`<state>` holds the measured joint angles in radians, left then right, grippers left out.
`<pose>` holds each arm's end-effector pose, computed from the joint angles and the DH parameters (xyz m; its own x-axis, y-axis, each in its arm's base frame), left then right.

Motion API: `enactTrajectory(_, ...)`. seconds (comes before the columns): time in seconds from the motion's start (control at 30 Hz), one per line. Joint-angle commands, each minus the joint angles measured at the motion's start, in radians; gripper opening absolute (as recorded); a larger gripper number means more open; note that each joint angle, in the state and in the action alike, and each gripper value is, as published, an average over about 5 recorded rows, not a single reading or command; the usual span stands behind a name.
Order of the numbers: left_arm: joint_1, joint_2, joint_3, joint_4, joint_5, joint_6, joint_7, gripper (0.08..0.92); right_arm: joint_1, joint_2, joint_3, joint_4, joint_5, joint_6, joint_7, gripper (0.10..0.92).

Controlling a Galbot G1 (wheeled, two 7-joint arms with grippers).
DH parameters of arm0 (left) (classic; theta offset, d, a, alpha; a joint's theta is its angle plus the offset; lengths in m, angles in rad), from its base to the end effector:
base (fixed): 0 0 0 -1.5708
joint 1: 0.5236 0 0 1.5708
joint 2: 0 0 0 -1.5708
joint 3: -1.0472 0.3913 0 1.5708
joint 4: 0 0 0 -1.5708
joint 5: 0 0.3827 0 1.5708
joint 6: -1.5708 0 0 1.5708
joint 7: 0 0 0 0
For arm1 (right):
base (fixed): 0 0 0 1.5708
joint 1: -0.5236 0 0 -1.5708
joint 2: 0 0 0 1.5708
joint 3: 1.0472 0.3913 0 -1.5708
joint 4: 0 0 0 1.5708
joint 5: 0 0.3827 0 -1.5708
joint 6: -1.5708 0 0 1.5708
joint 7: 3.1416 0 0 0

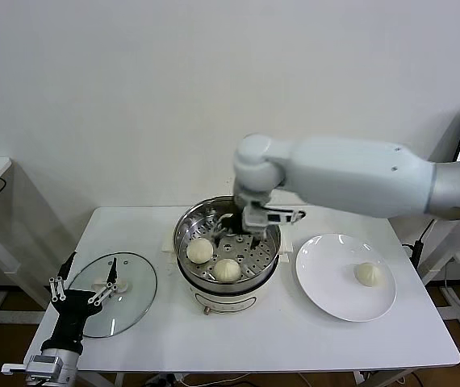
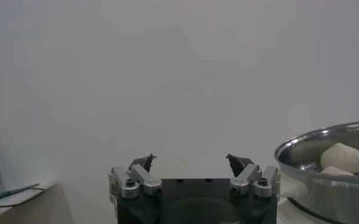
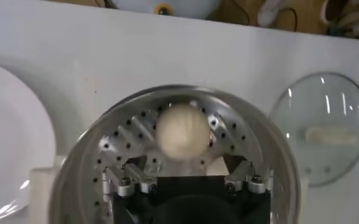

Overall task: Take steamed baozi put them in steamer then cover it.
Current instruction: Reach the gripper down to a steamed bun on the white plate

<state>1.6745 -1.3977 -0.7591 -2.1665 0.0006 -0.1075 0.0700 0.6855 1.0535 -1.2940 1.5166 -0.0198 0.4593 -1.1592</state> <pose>0.1548 0.1032 -0.3113 -0.9963 0.0033 -0.0858 -0.0210 0.9598 0.2798 0.5493 0.1183 -0.0049 -0.1024 -0.1828 0.9778 -0.1010 -0.9760 -0.1930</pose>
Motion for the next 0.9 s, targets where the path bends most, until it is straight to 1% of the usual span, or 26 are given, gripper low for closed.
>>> enactTrajectory(0.03,0.004,0.000,0.002,-0.005,0.005,-0.003,0.000,0.823,0.049,-0.294,0.034,0.012,0.205,-0.280,-0.098,0.823)
enactTrajectory(0.1,0.006,0.001,0.004,-0.005,0.007,-0.004,-0.001,0.823,0.015,-0.366,0.046,-0.002,0.227,-0.373,-0.120,0.823)
enactTrajectory(0.2,0.010,0.000,0.008,-0.009,0.011,-0.005,-0.002,0.823,-0.050,-0.447,0.065,-0.042,0.233,-0.467,-0.131,0.823)
enactTrajectory(0.33,0.016,-0.002,0.015,-0.020,0.016,-0.006,-0.004,0.823,-0.160,-0.510,0.116,-0.103,0.214,-0.531,-0.130,0.823)
enactTrajectory(0.53,0.020,-0.004,0.026,-0.025,0.025,-0.006,-0.007,0.823,-0.334,-0.532,0.258,-0.200,0.141,-0.560,-0.125,0.823)
enactTrajectory(0.7,0.024,-0.005,0.030,-0.025,0.029,-0.007,-0.007,0.823,-0.440,-0.511,0.361,-0.292,0.060,-0.559,-0.115,0.823)
enactTrajectory(0.9,0.023,-0.006,0.037,-0.024,0.031,-0.007,-0.008,0.823,-0.514,-0.479,0.413,-0.354,-0.016,-0.549,-0.105,0.823)
